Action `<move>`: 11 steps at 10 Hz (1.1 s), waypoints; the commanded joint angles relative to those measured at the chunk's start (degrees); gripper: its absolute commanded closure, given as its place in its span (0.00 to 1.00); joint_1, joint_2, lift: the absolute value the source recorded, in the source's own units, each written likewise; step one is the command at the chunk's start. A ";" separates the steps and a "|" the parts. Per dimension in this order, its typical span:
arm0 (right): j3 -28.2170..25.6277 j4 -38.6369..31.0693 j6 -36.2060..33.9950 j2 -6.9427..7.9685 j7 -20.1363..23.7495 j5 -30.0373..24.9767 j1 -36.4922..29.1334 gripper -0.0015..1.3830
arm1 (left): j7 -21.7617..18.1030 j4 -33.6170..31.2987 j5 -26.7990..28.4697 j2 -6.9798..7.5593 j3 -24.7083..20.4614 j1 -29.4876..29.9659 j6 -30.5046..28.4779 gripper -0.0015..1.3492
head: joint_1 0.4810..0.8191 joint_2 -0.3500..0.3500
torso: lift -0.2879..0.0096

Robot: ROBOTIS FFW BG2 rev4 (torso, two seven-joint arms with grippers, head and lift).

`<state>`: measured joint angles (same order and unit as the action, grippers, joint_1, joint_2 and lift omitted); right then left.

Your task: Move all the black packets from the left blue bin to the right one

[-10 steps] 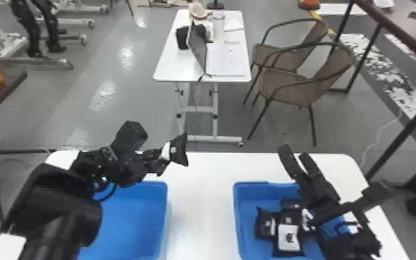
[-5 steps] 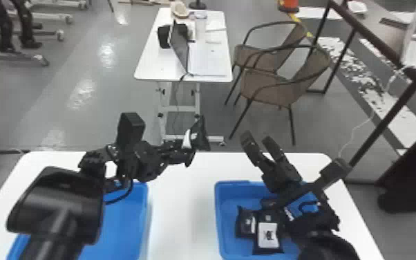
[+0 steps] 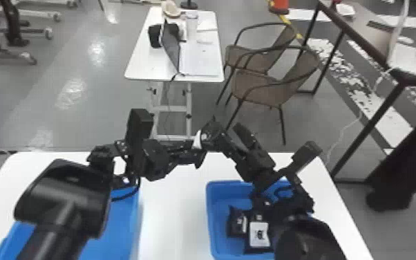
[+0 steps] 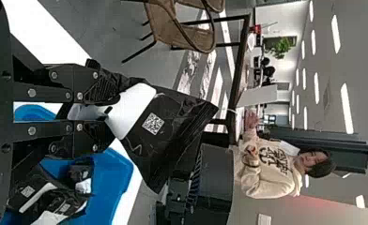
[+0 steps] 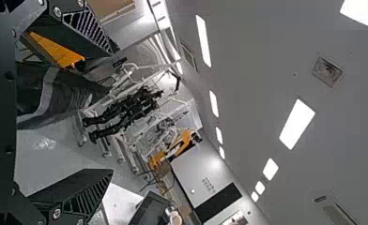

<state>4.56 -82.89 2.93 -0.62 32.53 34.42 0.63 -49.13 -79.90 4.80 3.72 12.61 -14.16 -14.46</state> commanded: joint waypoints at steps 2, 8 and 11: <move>1.69 -0.87 -1.79 -0.43 -0.01 -0.93 0.07 0.10 | 0.00 0.80 -0.58 -0.03 0.22 -0.43 -0.22 0.76 | 0.63 0.37 | 0.97; 1.69 -0.69 -6.71 -0.08 -1.68 -4.54 1.74 0.62 | 0.00 1.85 -3.04 -0.56 3.65 -2.01 -0.22 0.76 | 0.63 0.37 | 0.97; 0.98 -0.95 -5.04 -0.08 -3.09 -4.62 1.22 0.80 | -0.53 1.85 -3.57 -0.47 2.86 -1.48 -0.22 0.76 | 0.63 0.35 | 0.97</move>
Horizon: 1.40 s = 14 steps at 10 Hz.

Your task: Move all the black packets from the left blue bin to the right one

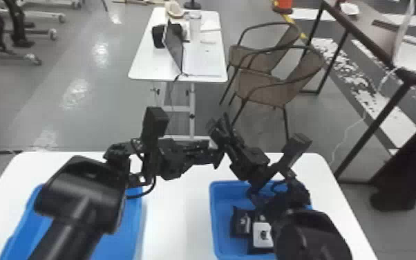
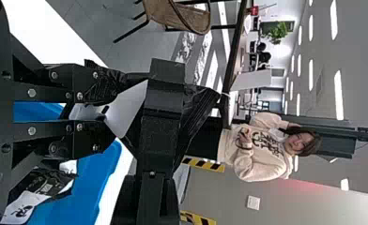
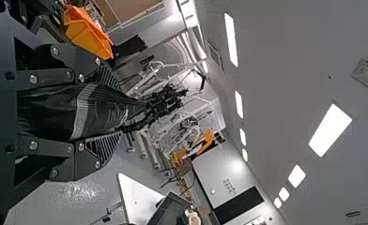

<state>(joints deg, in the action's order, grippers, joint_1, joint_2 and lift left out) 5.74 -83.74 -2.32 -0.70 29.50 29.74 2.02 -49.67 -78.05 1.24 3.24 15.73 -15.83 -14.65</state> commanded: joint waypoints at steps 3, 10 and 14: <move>-1.43 -0.46 1.44 -0.01 -1.29 0.84 -1.41 0.86 | -0.25 -0.53 -0.71 -0.08 -2.20 1.68 -0.64 0.36 | 0.63 0.34 | 0.97; -12.68 4.46 -0.23 -0.45 -1.20 4.62 -8.18 0.86 | 1.59 -17.05 -1.94 -0.16 -20.74 16.27 -4.24 0.00 | 0.63 0.37 | 0.97; -12.77 13.95 -3.83 -0.97 2.31 15.70 -7.74 0.86 | 1.85 -18.54 -5.28 0.63 -22.67 18.38 -6.88 0.05 | 0.63 0.40 | 0.97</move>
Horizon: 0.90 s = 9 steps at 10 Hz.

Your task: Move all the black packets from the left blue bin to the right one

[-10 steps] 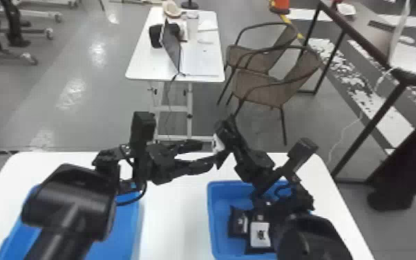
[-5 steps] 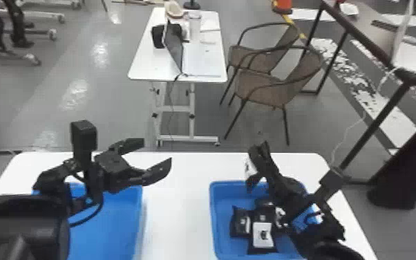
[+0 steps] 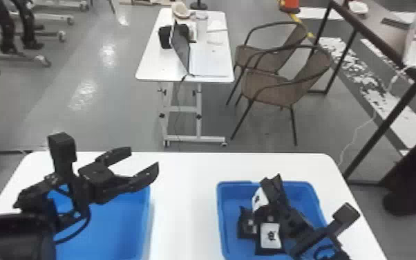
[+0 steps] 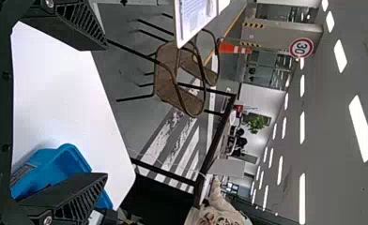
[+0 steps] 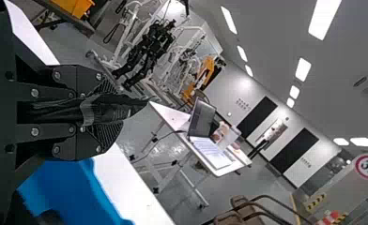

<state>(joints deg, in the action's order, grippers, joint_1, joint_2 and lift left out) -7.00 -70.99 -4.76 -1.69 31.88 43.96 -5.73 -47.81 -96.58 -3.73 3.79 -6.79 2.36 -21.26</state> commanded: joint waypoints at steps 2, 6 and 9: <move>-1.70 4.19 -3.07 0.02 -1.12 0.08 0.81 0.77 | 0.00 -0.01 -0.75 -0.01 -0.68 0.27 -0.36 0.05 | 0.63 0.41 | 0.97; -6.71 0.68 3.97 0.54 -6.21 -11.35 0.02 0.07 | 0.00 0.08 -1.54 -0.01 -1.03 0.01 -0.80 0.04 | 0.63 0.35 | 0.97; -7.86 -12.24 13.72 1.74 -9.38 -21.02 -6.48 0.11 | 0.00 -0.01 -2.86 -0.01 -2.44 0.63 4.38 0.09 | 0.63 0.27 | 0.97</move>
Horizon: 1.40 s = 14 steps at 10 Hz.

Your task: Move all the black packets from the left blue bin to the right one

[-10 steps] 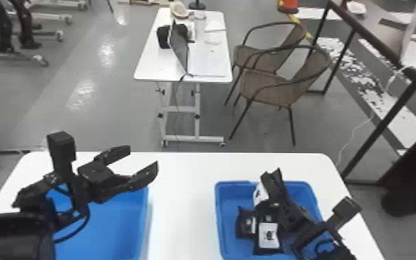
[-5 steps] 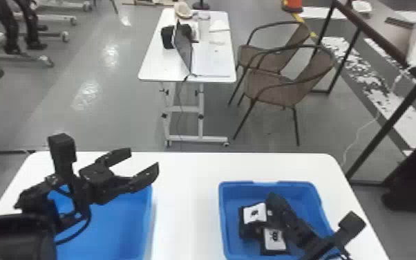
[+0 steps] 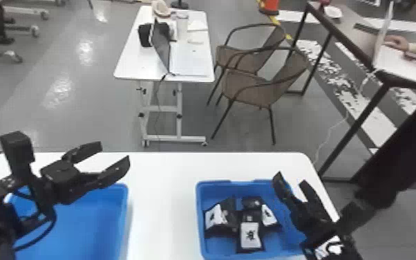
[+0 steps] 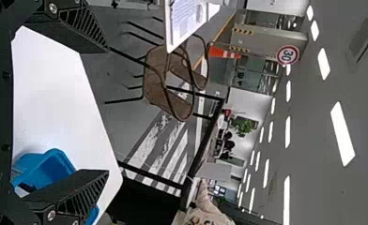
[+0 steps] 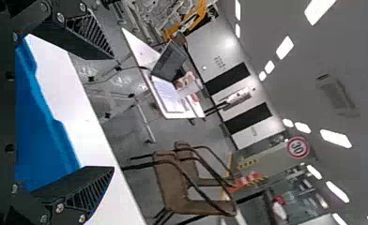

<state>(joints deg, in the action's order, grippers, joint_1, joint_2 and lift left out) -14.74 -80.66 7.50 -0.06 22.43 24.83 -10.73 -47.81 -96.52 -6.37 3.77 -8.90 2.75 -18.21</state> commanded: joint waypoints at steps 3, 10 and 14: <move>-0.03 -15.31 5.60 0.11 -1.07 -17.45 -9.13 0.11 | 2.98 0.45 -0.22 -1.75 -4.55 7.44 16.54 0.09 | 0.63 0.30 | 0.97; -0.47 -8.72 29.07 0.11 -4.41 -21.49 -21.26 0.12 | 17.49 0.10 2.07 -3.92 -5.43 25.46 38.60 0.09 | 0.63 0.41 | 0.97; 0.15 -6.44 31.97 0.11 -7.23 -23.16 -22.23 0.12 | 18.89 0.10 2.33 -3.92 -5.52 26.16 39.83 0.09 | 0.63 0.41 | 0.97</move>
<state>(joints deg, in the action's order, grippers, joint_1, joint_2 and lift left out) -14.58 -87.14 39.44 0.00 15.17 1.91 -33.10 -28.87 -96.42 -3.97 0.00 -14.64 29.03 21.70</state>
